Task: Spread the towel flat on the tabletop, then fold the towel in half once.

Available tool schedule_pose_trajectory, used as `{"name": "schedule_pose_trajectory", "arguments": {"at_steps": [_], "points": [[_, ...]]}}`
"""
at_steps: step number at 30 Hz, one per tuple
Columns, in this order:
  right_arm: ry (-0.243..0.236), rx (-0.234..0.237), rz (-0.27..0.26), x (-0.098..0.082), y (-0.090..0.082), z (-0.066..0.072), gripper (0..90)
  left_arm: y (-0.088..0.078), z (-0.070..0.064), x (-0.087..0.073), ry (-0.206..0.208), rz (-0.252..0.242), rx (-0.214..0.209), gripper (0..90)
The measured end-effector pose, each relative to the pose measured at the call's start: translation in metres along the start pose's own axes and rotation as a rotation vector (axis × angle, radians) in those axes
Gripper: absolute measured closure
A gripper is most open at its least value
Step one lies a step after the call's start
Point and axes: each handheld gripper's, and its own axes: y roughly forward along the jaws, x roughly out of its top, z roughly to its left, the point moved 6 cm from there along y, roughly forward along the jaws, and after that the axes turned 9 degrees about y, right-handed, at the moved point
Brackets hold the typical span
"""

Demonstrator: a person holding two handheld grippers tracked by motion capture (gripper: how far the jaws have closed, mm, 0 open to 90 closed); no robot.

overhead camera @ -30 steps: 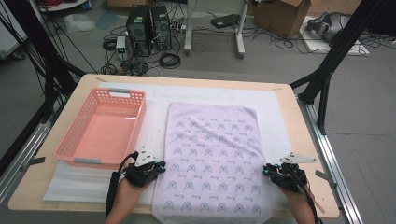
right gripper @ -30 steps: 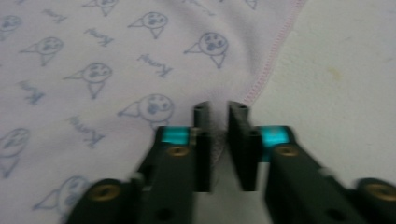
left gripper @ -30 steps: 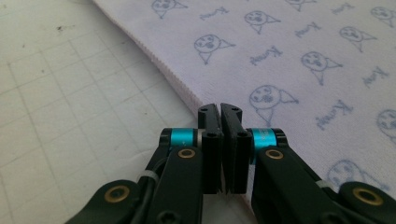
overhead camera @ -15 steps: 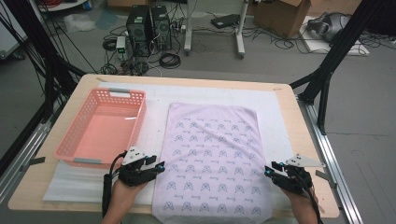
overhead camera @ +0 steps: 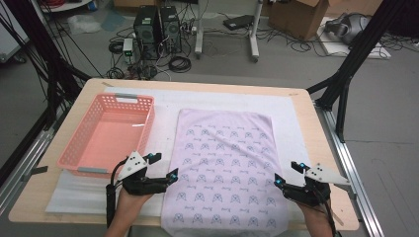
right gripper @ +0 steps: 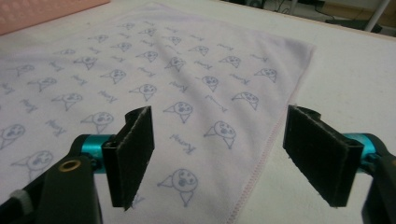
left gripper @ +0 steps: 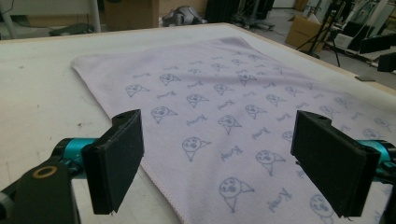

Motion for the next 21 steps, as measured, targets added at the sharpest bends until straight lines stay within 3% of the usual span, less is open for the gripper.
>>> {"name": "schedule_pose_trajectory", "arguments": {"at_steps": [6, 21], "points": [[0.003, 0.012, -0.002, -0.0014, 0.0009, -0.0031, 17.8, 0.0018, 0.0002, -0.0004, 0.01, 0.008, 0.0, 17.9], [0.015, 0.019, 0.013, -0.0027, 0.005, -0.0035, 17.2, 0.0018, 0.007, 0.0003, -0.016, 0.008, 0.015, 18.7]]}}
